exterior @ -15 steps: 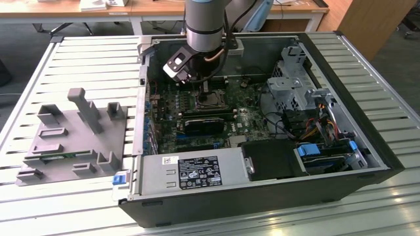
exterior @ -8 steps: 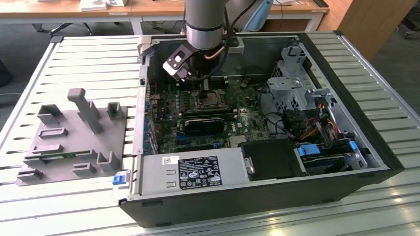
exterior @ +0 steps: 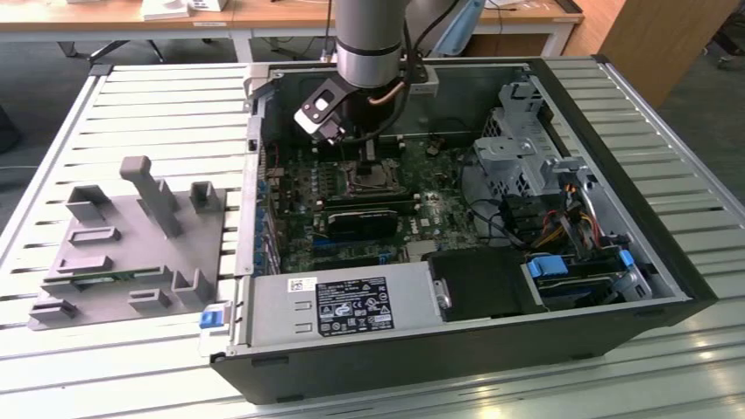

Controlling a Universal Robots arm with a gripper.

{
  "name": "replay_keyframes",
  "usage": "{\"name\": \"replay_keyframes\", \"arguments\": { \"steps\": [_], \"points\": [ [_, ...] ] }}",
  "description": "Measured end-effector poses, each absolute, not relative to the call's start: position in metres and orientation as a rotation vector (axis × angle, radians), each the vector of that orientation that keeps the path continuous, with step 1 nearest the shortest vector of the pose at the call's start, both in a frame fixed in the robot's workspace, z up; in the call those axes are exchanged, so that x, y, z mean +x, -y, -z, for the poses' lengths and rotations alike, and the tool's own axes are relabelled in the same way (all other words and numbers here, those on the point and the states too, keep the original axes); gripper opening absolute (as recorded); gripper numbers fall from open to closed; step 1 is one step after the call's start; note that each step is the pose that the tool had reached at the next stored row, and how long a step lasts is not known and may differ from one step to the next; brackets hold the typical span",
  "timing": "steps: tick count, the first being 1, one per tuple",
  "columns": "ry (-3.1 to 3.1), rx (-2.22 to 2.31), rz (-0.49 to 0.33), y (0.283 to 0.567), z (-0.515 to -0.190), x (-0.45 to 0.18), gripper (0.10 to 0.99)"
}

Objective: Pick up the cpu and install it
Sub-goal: 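Close the cpu cover, then install the first cpu locking lever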

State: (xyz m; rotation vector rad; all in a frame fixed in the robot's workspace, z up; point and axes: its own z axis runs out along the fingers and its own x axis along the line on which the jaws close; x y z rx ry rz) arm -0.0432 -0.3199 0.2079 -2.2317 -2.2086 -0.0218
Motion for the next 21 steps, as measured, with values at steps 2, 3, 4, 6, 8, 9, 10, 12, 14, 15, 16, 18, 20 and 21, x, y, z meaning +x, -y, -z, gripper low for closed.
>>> {"name": "replay_keyframes", "arguments": {
  "steps": [2, 3, 4, 6, 8, 9, 10, 12, 14, 15, 16, 18, 20, 21],
  "points": [
    [2.209, -2.232, 0.022, 0.32, -0.208, -0.04, 0.106],
    [2.209, -2.232, 0.022, 0.32, -0.208, -0.039, 0.106],
    [2.209, -2.232, 0.022, 0.32, -0.208, -0.037, 0.106],
    [2.209, -2.232, 0.022, 0.32, -0.208, -0.035, 0.106],
    [2.209, -2.232, 0.022, 0.32, -0.208, -0.033, 0.106],
    [2.209, -2.232, 0.022, 0.32, -0.208, -0.032, 0.106],
    [2.209, -2.232, 0.022, 0.32, -0.208, -0.031, 0.106],
    [2.209, -2.232, 0.022, 0.32, -0.208, -0.03, 0.106],
    [2.209, -2.232, 0.022, 0.32, -0.208, -0.028, 0.106],
    [2.208, -2.232, 0.022, 0.32, -0.208, -0.027, 0.106],
    [2.208, -2.232, 0.022, 0.32, -0.208, -0.025, 0.106],
    [2.209, -2.232, 0.022, 0.32, -0.208, -0.024, 0.106],
    [2.209, -2.232, 0.022, 0.32, -0.208, -0.023, 0.106],
    [2.209, -2.232, 0.022, 0.32, -0.208, -0.022, 0.106]
  ]
}}
